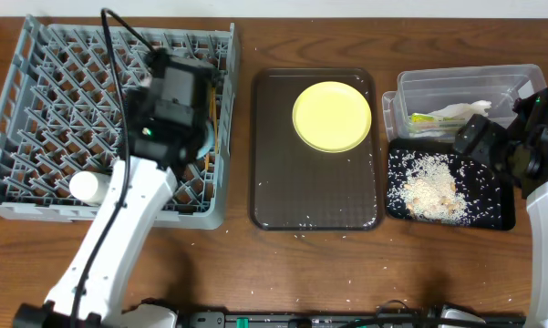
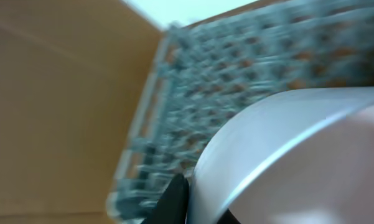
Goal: Sort waste into correct bins and load items into the dishwasher
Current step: 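Lift the white bowl with the left gripper over the dish rack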
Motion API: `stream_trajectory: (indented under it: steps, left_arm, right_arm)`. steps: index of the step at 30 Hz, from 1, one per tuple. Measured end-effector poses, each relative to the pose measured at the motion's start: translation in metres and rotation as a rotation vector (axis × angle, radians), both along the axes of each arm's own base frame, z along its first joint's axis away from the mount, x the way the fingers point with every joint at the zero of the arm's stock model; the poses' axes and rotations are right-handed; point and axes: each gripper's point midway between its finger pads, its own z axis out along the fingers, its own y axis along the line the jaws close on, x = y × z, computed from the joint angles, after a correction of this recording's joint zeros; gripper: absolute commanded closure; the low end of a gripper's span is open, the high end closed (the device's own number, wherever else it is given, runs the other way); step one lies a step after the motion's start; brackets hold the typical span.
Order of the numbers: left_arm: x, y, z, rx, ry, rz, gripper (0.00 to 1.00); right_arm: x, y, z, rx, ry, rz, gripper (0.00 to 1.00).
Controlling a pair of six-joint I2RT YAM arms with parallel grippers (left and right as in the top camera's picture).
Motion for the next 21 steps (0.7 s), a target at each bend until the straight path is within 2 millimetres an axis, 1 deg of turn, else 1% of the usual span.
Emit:
stream_trajectory:
  steps: [3,6,7,12,16,21]
  left_arm:
    - [0.0,0.037,-0.004,0.083,0.049,0.095,0.93]
    - [-0.003,0.068,-0.012,0.124,0.09,0.176,0.92]
    - [-0.003,0.075,-0.014,0.13,0.095,0.197,0.93]
    - [-0.004,0.104,-0.024,0.146,0.106,0.275,0.93]
    - [-0.001,0.118,-0.034,0.144,0.107,0.314,0.92]
    - [0.0,0.137,-0.051,0.18,0.145,0.379,0.93]
  right_arm:
    - [0.0,0.0,0.0,0.0,0.0,0.0,0.01]
    - [0.0,0.0,0.0,0.0,0.0,0.0,0.01]
    - [0.0,0.0,0.0,0.0,0.0,0.0,0.01]
    - [0.0,0.0,0.0,0.0,0.0,0.0,0.01]
    - [0.0,0.0,0.0,0.0,0.0,0.0,0.01]
    - [0.0,0.0,0.0,0.0,0.0,0.0,0.01]
